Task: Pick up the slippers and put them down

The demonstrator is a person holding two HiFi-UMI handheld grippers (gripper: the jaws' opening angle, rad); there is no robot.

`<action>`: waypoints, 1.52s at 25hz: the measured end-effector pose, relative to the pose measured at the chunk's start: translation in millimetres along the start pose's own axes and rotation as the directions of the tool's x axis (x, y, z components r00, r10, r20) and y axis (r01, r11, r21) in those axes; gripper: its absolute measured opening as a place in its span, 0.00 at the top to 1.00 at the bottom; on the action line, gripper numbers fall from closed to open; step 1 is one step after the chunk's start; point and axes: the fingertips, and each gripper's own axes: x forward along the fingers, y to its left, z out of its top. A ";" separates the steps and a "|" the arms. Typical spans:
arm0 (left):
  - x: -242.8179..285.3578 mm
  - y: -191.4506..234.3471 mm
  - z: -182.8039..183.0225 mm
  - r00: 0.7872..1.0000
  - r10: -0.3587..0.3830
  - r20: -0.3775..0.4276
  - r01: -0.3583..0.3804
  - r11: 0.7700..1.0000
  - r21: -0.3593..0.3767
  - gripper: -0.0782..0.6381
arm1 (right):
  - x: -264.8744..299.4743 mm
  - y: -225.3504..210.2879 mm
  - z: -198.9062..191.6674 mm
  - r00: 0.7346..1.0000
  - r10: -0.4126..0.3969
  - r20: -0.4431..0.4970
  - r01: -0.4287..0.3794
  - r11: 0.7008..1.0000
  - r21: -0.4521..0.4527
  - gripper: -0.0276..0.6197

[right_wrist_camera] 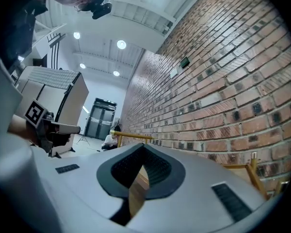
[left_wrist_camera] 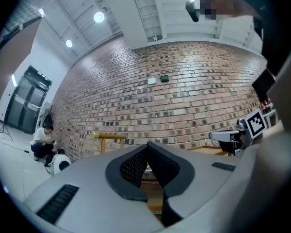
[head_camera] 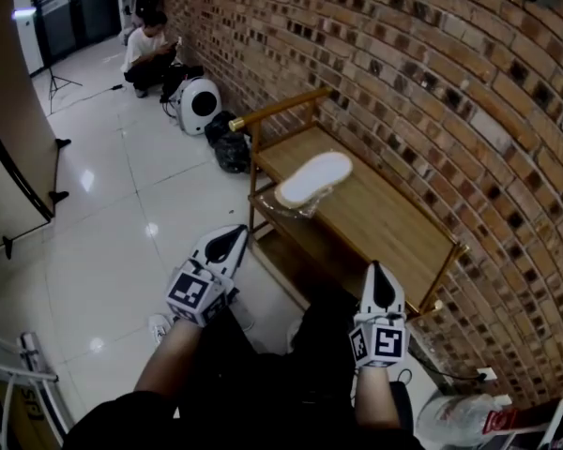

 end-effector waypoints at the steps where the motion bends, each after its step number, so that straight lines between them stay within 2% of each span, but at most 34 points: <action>1: 4.8 -3.3 2.0 1.000 -0.005 -0.010 0.004 1.000 -0.012 0.88 | -2.2 -2.6 -0.1 1.000 -0.006 -0.001 0.006 1.000 0.002 0.97; 7: 26.4 -16.7 -3.7 0.999 -0.037 -0.017 0.036 0.998 -0.055 0.88 | -12.9 -23.0 3.3 0.999 -0.052 0.006 0.052 0.999 0.005 0.97; 8: 29.0 -15.4 -8.6 0.999 -0.040 -0.017 0.038 0.993 -0.111 0.88 | -14.2 -26.3 2.6 0.998 -0.060 0.005 0.060 0.998 0.007 0.97; 9: 32.0 -12.6 -15.9 0.999 -0.046 -0.015 0.042 0.974 -0.223 0.88 | -15.6 -29.2 1.4 0.998 -0.067 0.002 0.067 0.998 0.009 0.97; 10: 36.3 -9.1 -25.1 0.998 -0.059 -0.009 0.051 0.920 -0.389 0.88 | -17.2 -31.7 -0.2 0.997 -0.072 -0.001 0.072 0.997 0.011 0.97; 11: 42.1 -5.9 -34.4 0.997 -0.081 0.006 0.070 0.812 -0.579 0.88 | -18.7 -33.7 -1.5 0.997 -0.076 -0.003 0.076 0.997 0.013 0.97; 12: 48.4 -3.5 -42.4 0.994 -0.102 0.035 0.094 0.656 -0.749 0.88 | -20.0 -35.3 -2.5 0.997 -0.078 -0.004 0.078 0.997 0.014 0.97; 13: 54.3 -2.1 -48.4 0.991 -0.116 0.072 0.120 0.493 -0.862 0.88 | -21.2 -36.6 -3.2 0.997 -0.080 -0.005 0.080 0.997 0.015 0.97; 14: 59.1 -1.6 -52.0 0.987 -0.125 0.105 0.145 0.377 -0.915 0.77 | -22.3 -37.6 -3.9 0.997 -0.081 -0.004 0.081 0.997 0.018 0.97; 15: 62.4 -1.6 -53.9 0.984 -0.129 0.124 0.161 0.329 -0.931 0.67 | -23.2 -38.4 -4.4 0.997 -0.081 -0.004 0.081 0.996 0.021 0.97; 16: 64.2 -1.6 -55.7 0.984 -0.128 0.125 0.161 0.327 -0.931 0.66 | -23.7 -38.9 -4.7 0.997 -0.080 -0.003 0.080 0.996 0.025 0.97; 18: 65.6 0.7 -61.6 0.989 -0.109 0.097 0.130 0.358 -0.925 0.66 | -23.1 -39.6 -5.4 0.997 -0.079 -0.003 0.079 0.996 0.029 0.97; 19: 66.7 3.1 -65.0 0.992 -0.096 0.084 0.113 0.359 -0.927 0.66 | -22.0 -39.6 -6.0 0.997 -0.077 -0.005 0.077 0.997 0.028 0.97; 23: 80.0 22.4 -79.7 0.998 -0.030 0.047 0.054 0.312 -0.949 0.66 | -15.8 -34.1 -8.2 0.998 -0.059 -0.012 0.059 0.998 0.025 0.97; 24: 86.5 27.3 -82.4 0.999 -0.018 0.037 0.041 0.316 -0.948 0.66 | -15.0 -32.5 -8.2 0.998 -0.056 -0.013 0.056 0.998 0.026 0.97; 25: 94.1 31.2 -84.9 1.000 -0.012 0.022 0.025 0.333 -0.943 0.66 | -14.7 -31.7 -8.0 0.998 -0.056 -0.015 0.056 0.998 0.028 0.97; 27: 111.4 35.4 -88.8 1.000 -0.014 -0.015 -0.009 0.377 -0.926 0.56 | -15.4 -32.4 -6.9 0.998 -0.066 -0.017 0.067 0.997 0.039 0.97; 28: 120.4 36.5 -90.2 0.999 -0.018 -0.028 -0.019 0.387 -0.922 0.52 | -16.3 -33.1 -6.4 0.997 -0.073 -0.018 0.073 0.996 0.045 0.97; 30: 136.3 38.7 -94.8 0.999 -0.018 -0.050 -0.040 0.375 -0.926 0.46 | -18.1 -33.7 -6.8 0.997 -0.079 -0.022 0.080 0.996 0.045 0.97; 34: 149.7 38.8 -112.6 0.993 -0.006 -0.122 -0.113 0.329 -0.937 0.42 | -21.8 -38.6 -9.7 0.996 -0.089 -0.032 0.090 0.995 0.041 0.97; 38: 157.9 35.2 -120.5 0.992 -0.028 -0.120 -0.106 0.304 -0.947 0.42 | -22.0 -46.1 -12.3 0.994 -0.101 -0.039 0.103 0.994 0.044 0.97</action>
